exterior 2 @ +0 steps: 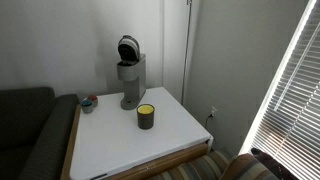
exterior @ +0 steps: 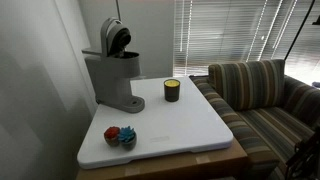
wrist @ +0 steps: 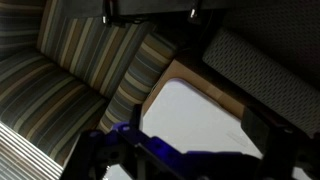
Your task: Close the coffee maker
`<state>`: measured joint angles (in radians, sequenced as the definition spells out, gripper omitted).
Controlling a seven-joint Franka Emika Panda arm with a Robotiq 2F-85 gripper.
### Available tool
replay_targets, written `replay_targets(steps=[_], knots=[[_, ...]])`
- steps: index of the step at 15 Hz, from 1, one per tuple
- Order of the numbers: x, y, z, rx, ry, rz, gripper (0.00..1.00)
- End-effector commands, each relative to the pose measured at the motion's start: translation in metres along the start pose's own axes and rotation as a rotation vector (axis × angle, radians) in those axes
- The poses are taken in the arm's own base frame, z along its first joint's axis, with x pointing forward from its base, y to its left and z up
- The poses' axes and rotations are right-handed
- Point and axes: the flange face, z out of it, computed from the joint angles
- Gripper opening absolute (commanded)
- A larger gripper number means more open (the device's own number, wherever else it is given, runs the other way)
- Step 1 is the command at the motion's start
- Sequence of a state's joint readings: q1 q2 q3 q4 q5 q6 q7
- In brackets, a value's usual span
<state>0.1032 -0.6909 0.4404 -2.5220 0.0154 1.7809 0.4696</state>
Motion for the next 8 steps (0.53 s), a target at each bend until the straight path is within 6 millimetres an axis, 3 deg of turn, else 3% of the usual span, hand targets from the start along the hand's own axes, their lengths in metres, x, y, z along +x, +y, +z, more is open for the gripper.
replay_targets(steps=[1, 4, 8], knots=[[0.000, 0.000, 0.000, 0.000, -0.001, 0.000, 1.00], [0.021, 0.006, 0.000, 0.029, 0.064, 0.040, 1.00], [0.085, 0.015, -0.001, 0.159, 0.244, 0.235, 1.00]])
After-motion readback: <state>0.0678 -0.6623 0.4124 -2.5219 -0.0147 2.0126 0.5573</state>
